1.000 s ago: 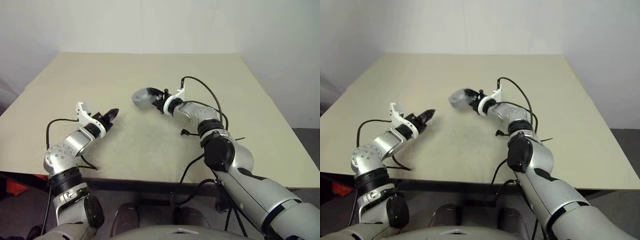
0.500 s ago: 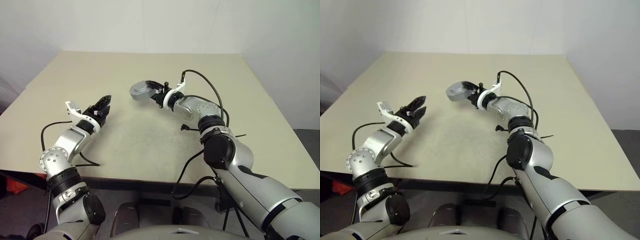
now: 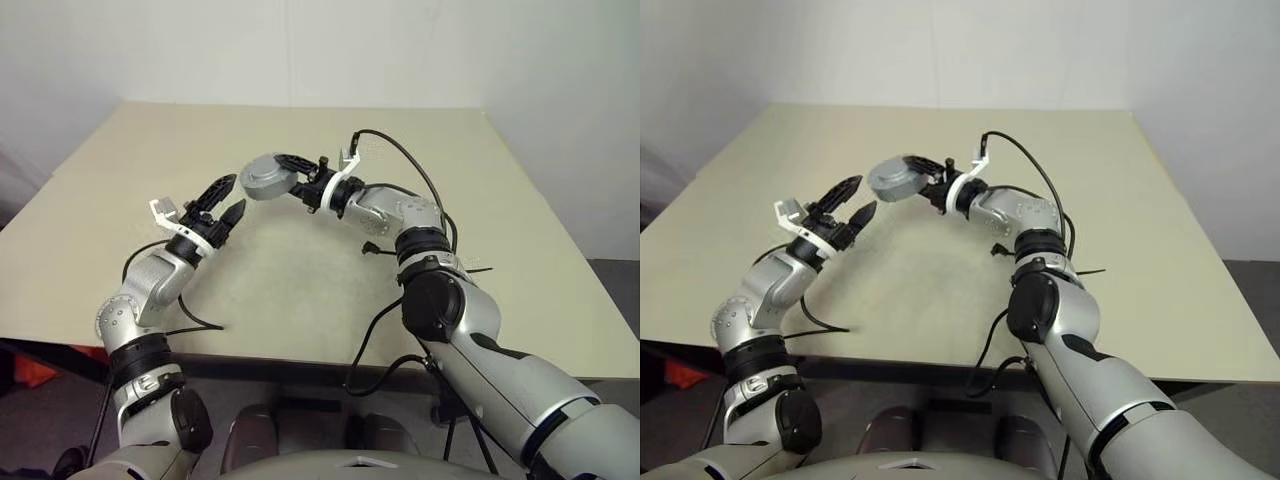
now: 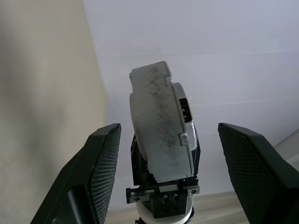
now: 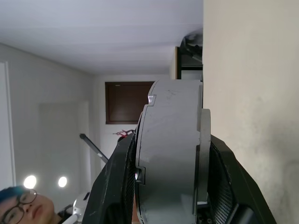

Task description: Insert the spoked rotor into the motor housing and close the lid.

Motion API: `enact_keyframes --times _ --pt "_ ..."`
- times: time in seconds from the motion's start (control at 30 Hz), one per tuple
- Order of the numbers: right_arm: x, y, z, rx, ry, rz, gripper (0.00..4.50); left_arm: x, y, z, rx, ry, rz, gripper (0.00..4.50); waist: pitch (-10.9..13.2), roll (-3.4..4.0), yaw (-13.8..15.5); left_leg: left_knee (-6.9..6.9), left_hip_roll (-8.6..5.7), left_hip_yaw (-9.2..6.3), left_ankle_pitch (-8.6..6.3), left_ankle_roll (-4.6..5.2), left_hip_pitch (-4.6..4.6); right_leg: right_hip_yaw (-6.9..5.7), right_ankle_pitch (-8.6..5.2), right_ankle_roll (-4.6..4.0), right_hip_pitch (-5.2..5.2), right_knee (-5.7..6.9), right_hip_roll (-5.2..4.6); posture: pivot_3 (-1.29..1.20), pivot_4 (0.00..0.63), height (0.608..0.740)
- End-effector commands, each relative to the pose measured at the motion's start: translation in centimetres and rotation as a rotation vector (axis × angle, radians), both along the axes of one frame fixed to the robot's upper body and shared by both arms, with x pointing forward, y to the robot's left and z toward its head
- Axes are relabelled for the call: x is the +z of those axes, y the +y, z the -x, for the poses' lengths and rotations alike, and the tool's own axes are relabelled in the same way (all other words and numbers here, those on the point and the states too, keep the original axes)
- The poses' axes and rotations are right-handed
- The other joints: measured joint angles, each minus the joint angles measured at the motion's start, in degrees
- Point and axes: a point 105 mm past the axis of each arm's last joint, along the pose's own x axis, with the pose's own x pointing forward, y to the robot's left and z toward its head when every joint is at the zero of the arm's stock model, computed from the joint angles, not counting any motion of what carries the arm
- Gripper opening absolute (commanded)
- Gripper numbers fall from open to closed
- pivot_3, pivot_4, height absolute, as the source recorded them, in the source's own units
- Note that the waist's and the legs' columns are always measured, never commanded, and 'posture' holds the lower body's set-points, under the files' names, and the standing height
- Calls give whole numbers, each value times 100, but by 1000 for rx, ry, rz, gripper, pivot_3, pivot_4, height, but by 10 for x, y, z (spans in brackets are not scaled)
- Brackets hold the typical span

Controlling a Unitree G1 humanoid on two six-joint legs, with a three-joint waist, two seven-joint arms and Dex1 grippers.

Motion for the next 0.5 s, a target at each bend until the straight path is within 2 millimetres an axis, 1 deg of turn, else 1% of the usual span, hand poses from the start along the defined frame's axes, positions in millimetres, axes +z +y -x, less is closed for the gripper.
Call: enact_keyframes --times 0.03,0.23,0.5 --pt "30 -5 0 0 -92 -71 1975 6 -3 -2 -15 -19 36 3506 0 0 2 0 0 0 0 0 0 0 0 1 0 0 0 0 0 740" --pt "34 0 14 80 -143 -69 1975 8 -10 -8 -37 -27 72 3506 0 -1 1 0 -1 -1 1 -1 -1 0 9 15 0 0 0 0 0 740" --pt "34 3 21 105 -169 -54 1975 18 -23 -9 -96 -69 88 3506 0 -1 0 2 -2 -1 3 -5 -1 1 14 25 1 0 0 0 0 740"
